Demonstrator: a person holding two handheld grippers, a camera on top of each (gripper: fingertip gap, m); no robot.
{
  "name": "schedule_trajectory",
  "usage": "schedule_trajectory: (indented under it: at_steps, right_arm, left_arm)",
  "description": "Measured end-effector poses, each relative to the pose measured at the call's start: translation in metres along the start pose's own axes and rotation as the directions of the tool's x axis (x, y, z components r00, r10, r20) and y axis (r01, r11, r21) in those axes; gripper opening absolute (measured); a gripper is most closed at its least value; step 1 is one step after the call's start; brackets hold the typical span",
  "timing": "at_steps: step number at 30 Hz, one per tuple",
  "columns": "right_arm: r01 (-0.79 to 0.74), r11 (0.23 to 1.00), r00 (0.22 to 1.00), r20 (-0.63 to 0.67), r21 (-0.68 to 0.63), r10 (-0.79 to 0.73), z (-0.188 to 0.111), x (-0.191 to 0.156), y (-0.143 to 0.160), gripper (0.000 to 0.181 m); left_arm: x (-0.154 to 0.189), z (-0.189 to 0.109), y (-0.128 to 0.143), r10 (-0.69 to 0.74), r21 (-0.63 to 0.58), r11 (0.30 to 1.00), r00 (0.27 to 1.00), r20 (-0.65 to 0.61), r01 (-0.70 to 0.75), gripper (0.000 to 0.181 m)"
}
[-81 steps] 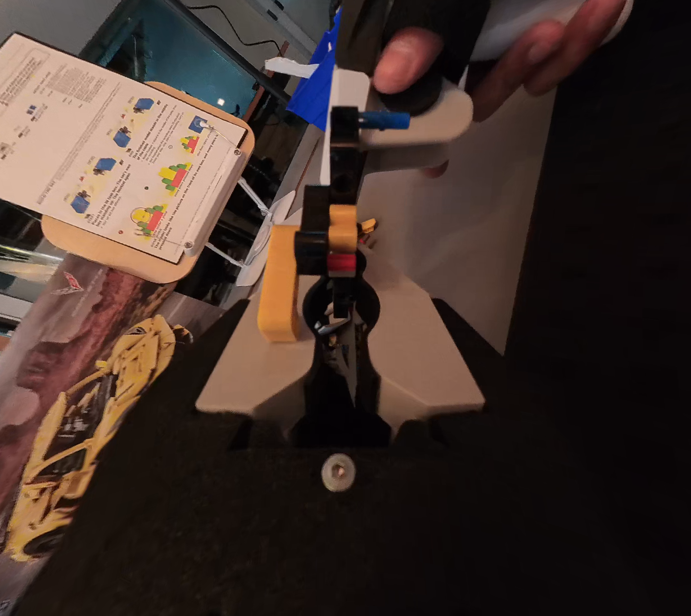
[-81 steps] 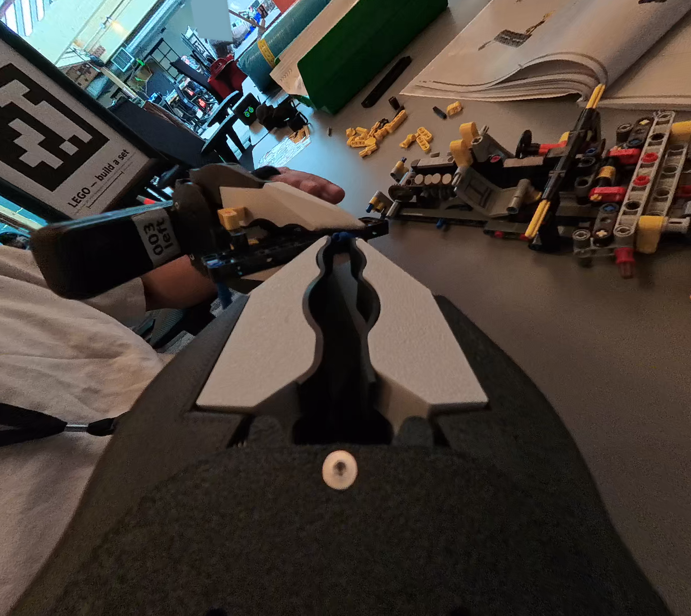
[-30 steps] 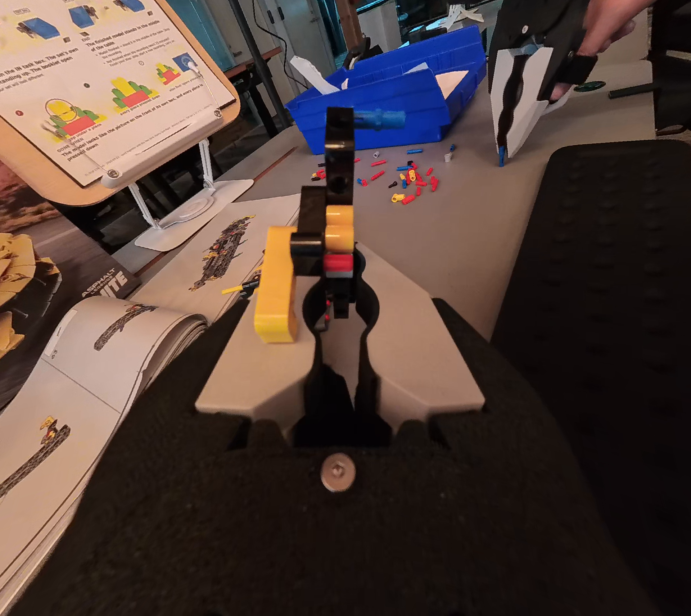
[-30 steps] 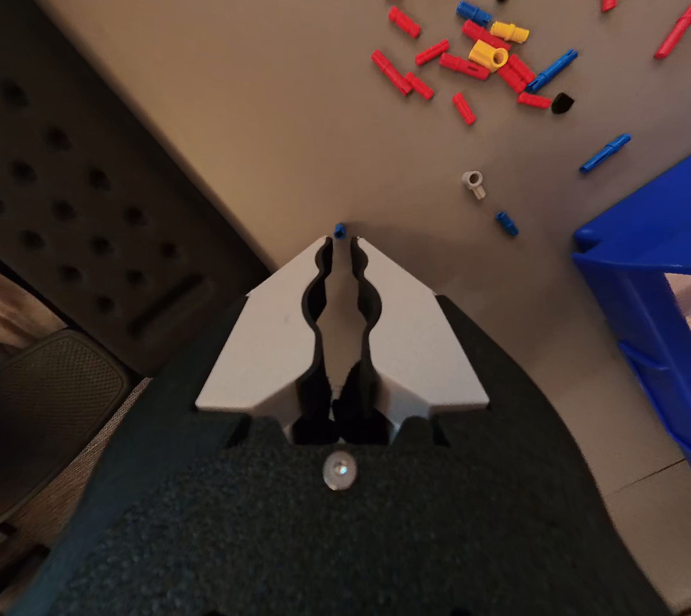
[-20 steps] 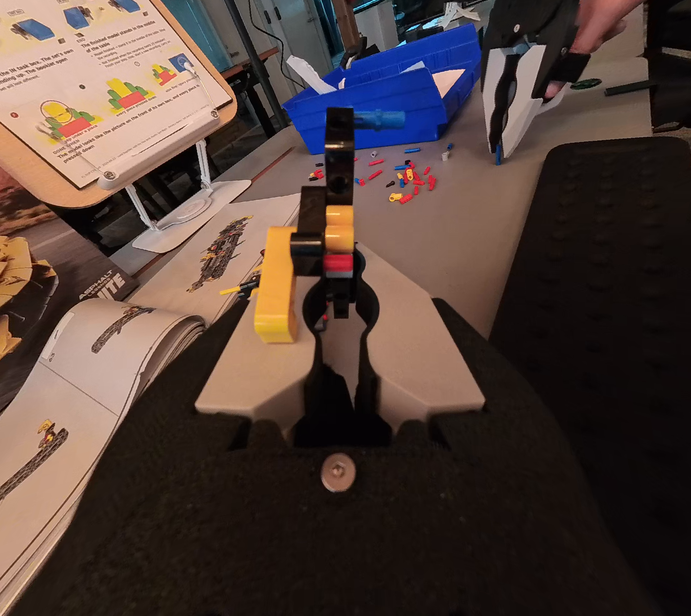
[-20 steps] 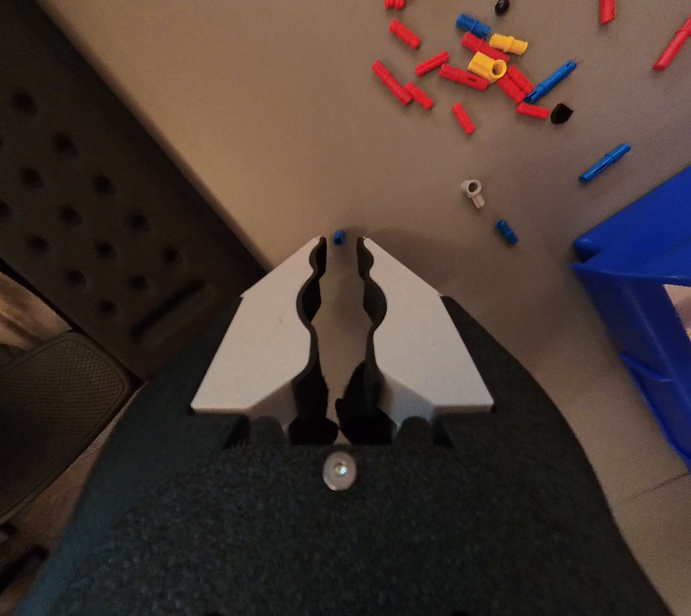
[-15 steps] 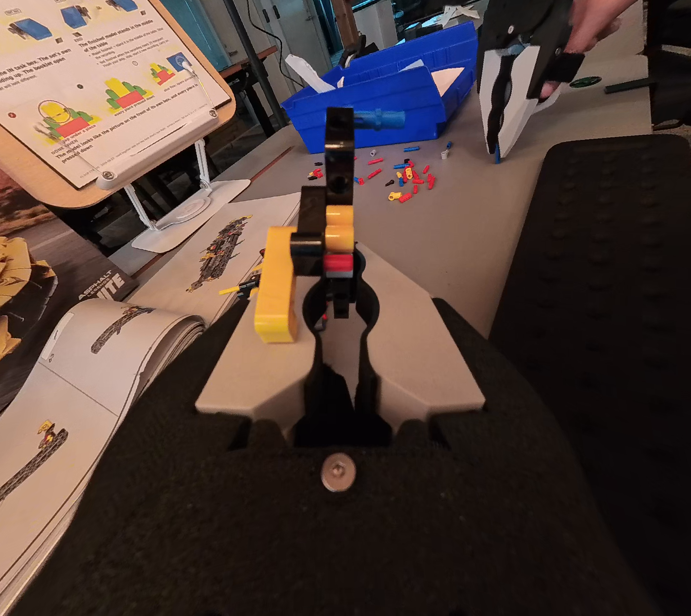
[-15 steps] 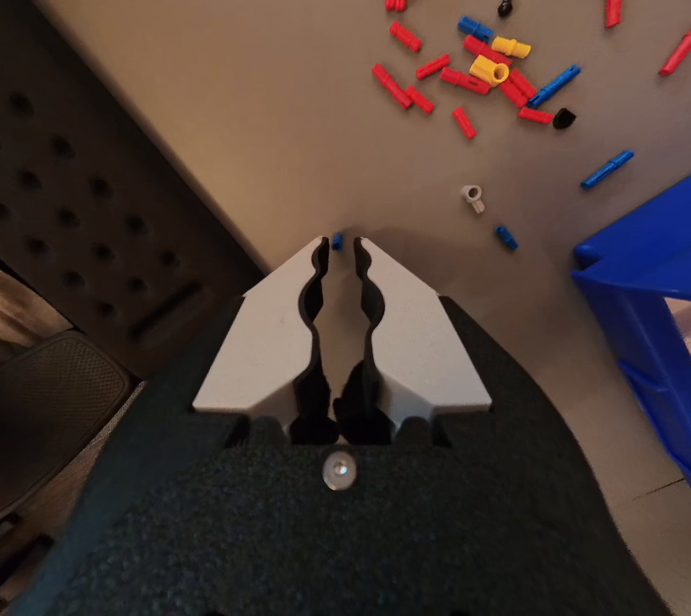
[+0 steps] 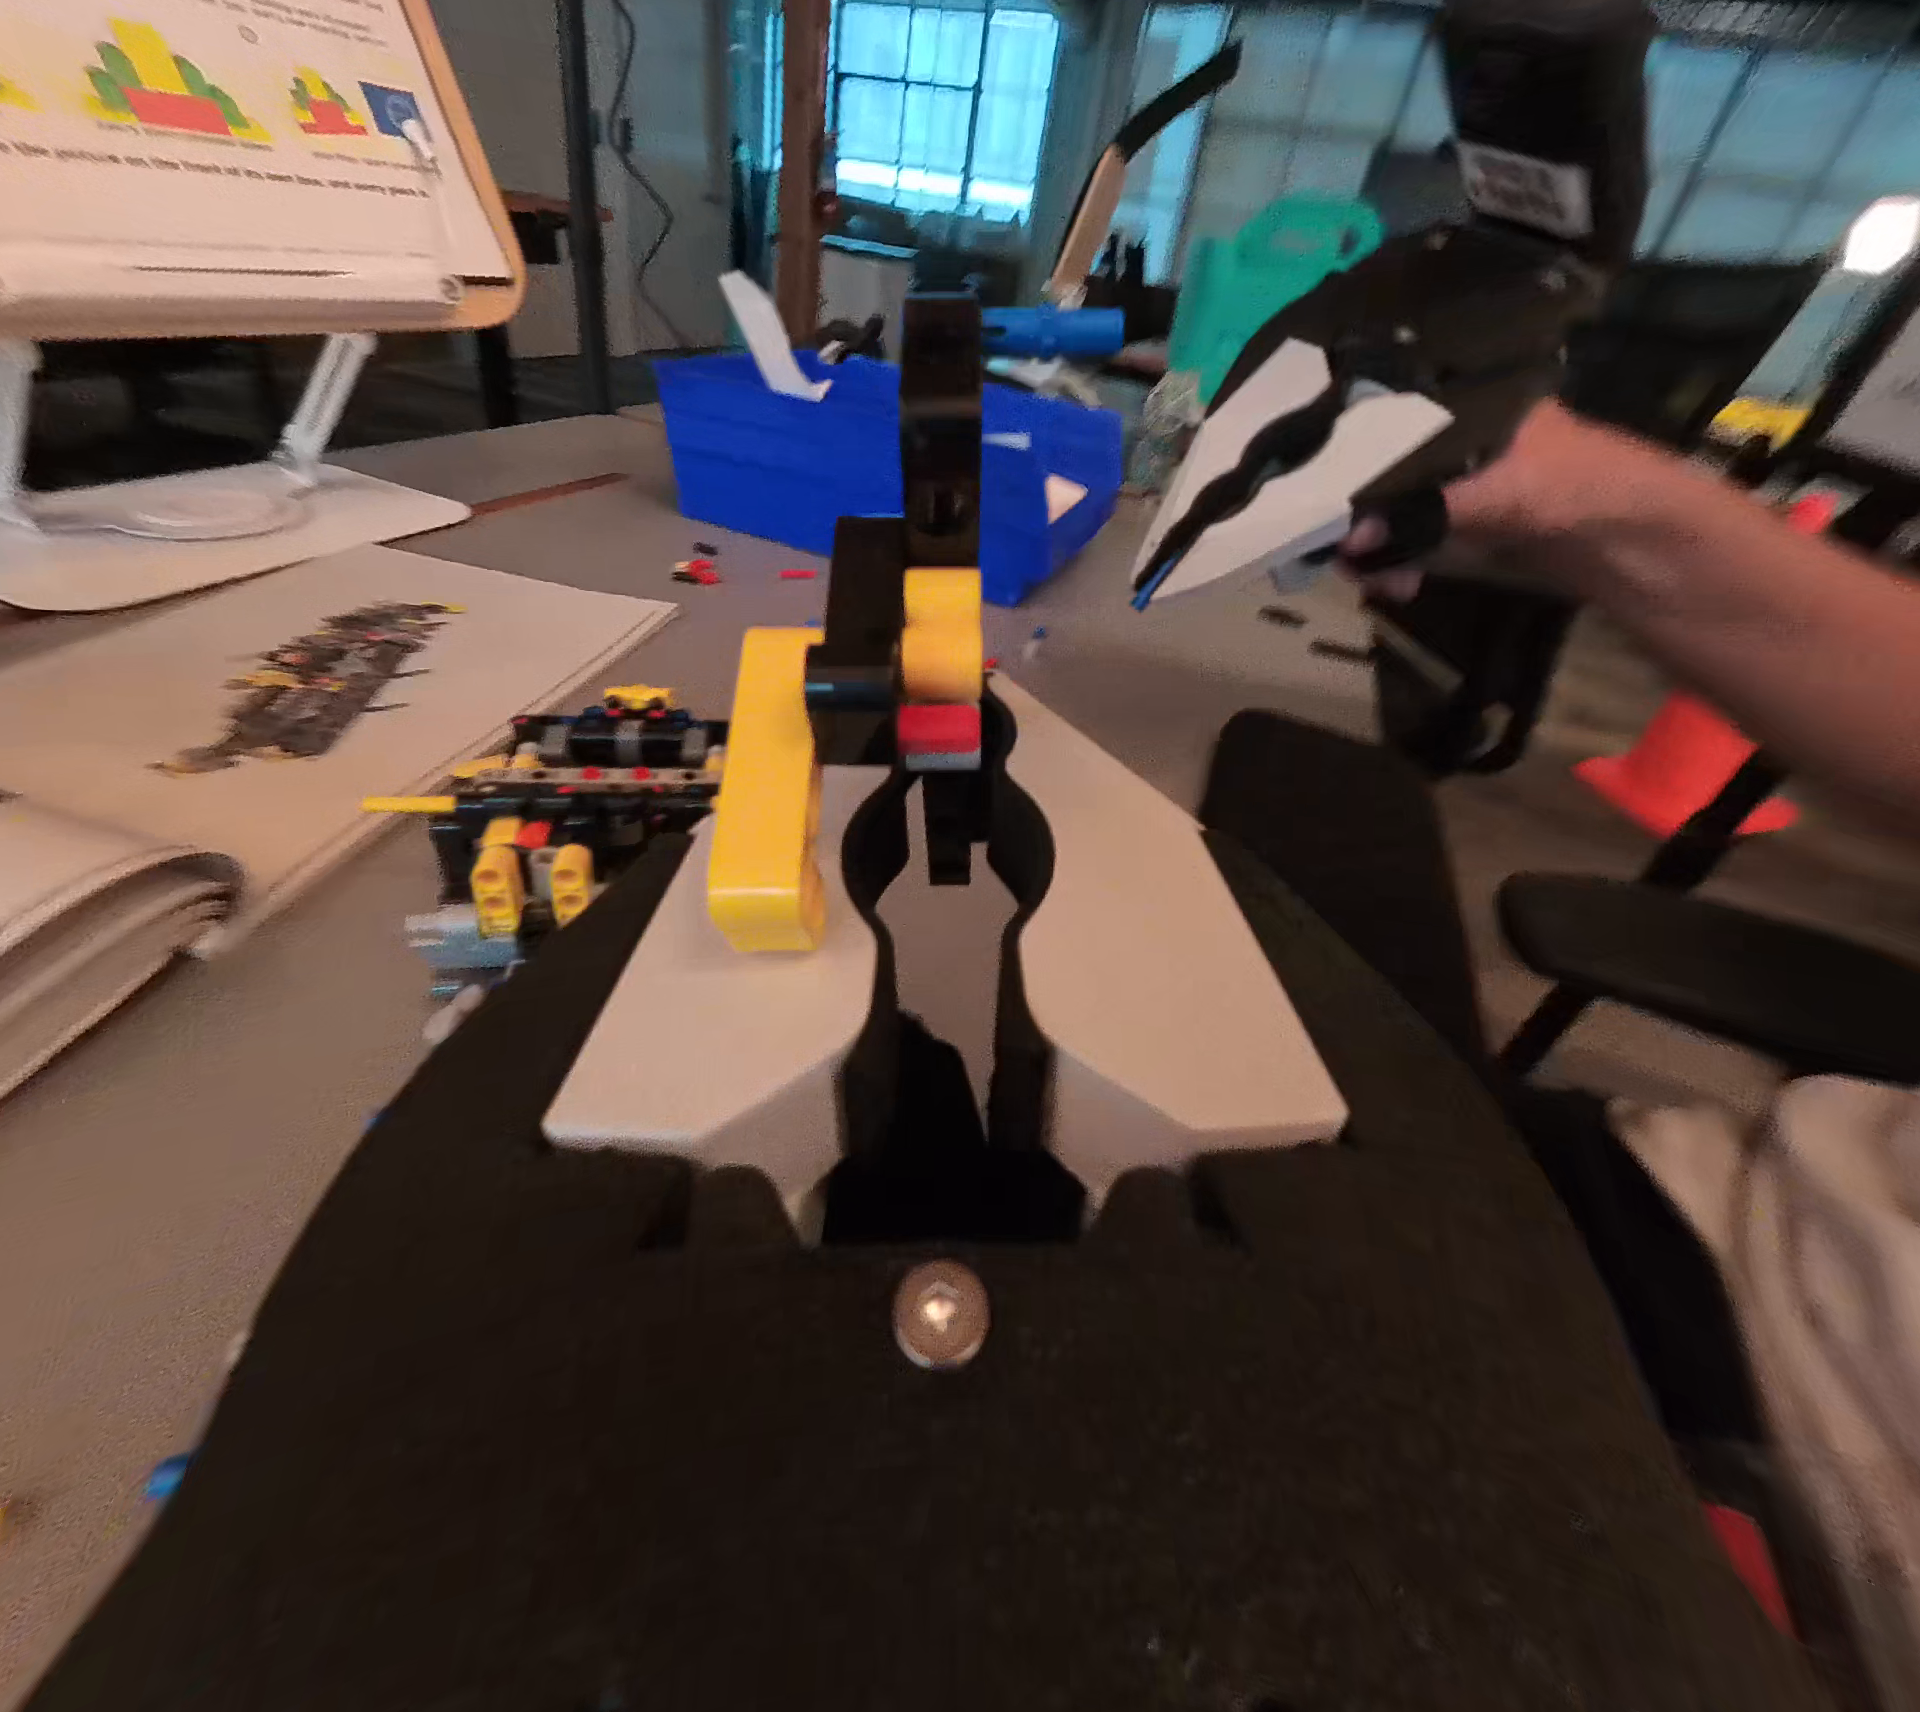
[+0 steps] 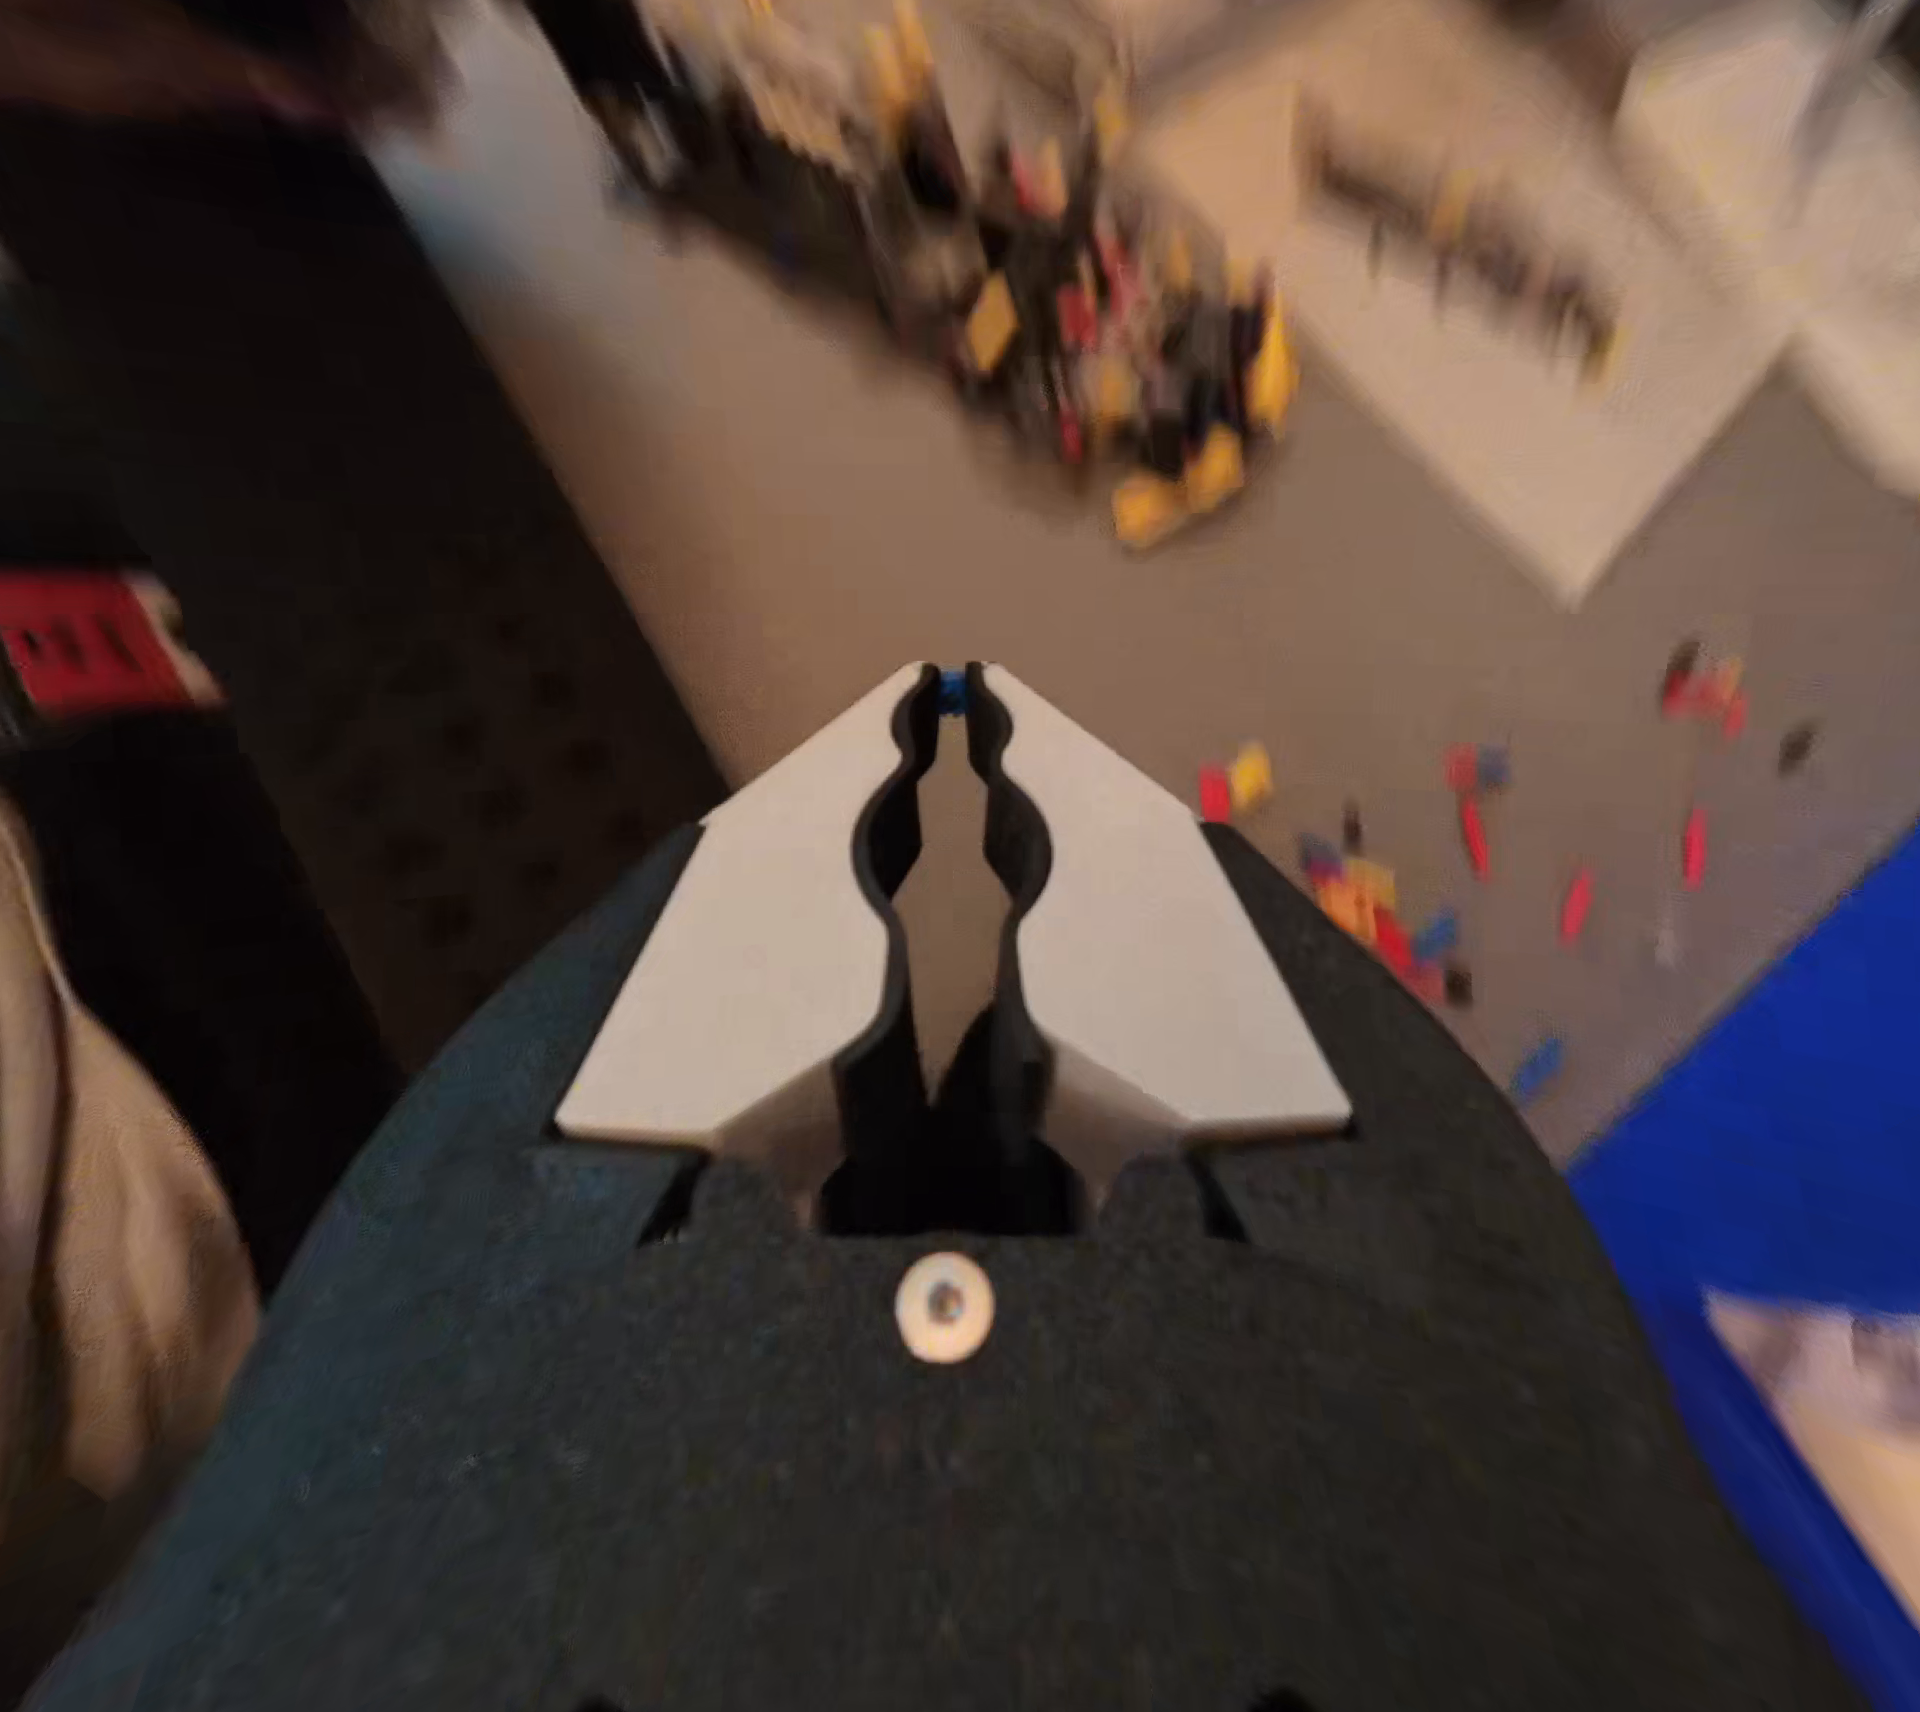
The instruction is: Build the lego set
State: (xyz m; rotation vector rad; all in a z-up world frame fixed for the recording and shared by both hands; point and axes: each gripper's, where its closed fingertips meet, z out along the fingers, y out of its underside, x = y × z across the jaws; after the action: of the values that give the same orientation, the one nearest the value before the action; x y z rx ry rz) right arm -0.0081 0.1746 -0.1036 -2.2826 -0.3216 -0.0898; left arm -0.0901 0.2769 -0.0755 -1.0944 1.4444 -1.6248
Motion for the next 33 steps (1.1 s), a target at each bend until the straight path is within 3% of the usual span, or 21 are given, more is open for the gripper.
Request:
schedule_trajectory:
  at_steps: [3,5,8,12,15,26,33]
  right_arm:
    - [0.170,0.947,0.984,-0.095,0.272,-0.149,0.011,-0.053,-0.078,0.003]
    - [0.284,0.882,0.947,-0.255,0.376,-0.197,0.019,-0.072,-0.109,0.003]
    - [0.204,0.827,0.956,-0.289,0.523,-0.052,0.030,-0.081,-0.133,0.003]
    - [0.162,0.833,0.945,-0.326,0.529,0.023,0.046,-0.070,-0.131,0.003]
    - [0.099,0.819,0.964,-0.259,0.566,0.062,0.049,-0.072,-0.134,0.003]
    - [0.129,0.807,0.950,-0.306,0.577,0.066,0.058,-0.070,-0.138,0.003]
    - [0.152,0.707,0.936,-0.329,0.691,0.120,0.056,-0.070,-0.145,0.003]
  left_arm:
    - [0.004,-0.005,-0.008,-0.112,0.048,0.992,0.990,-0.084,0.116,0.009]
    - [0.006,-0.005,-0.008,-0.146,0.046,0.987,0.983,-0.115,0.152,0.009]
    - [0.007,-0.004,-0.005,-0.113,0.031,0.993,0.989,-0.095,0.117,0.009]
    - [0.008,-0.003,-0.005,-0.091,0.026,0.995,0.993,-0.079,0.093,0.009]
    - [0.005,-0.002,-0.003,-0.083,0.021,0.996,0.995,-0.057,0.085,0.009]
    - [0.003,-0.001,-0.003,-0.034,0.016,0.999,0.999,-0.004,0.034,0.009]
    - [-0.003,-0.004,-0.010,0.067,0.049,0.996,0.991,0.116,-0.074,0.009]
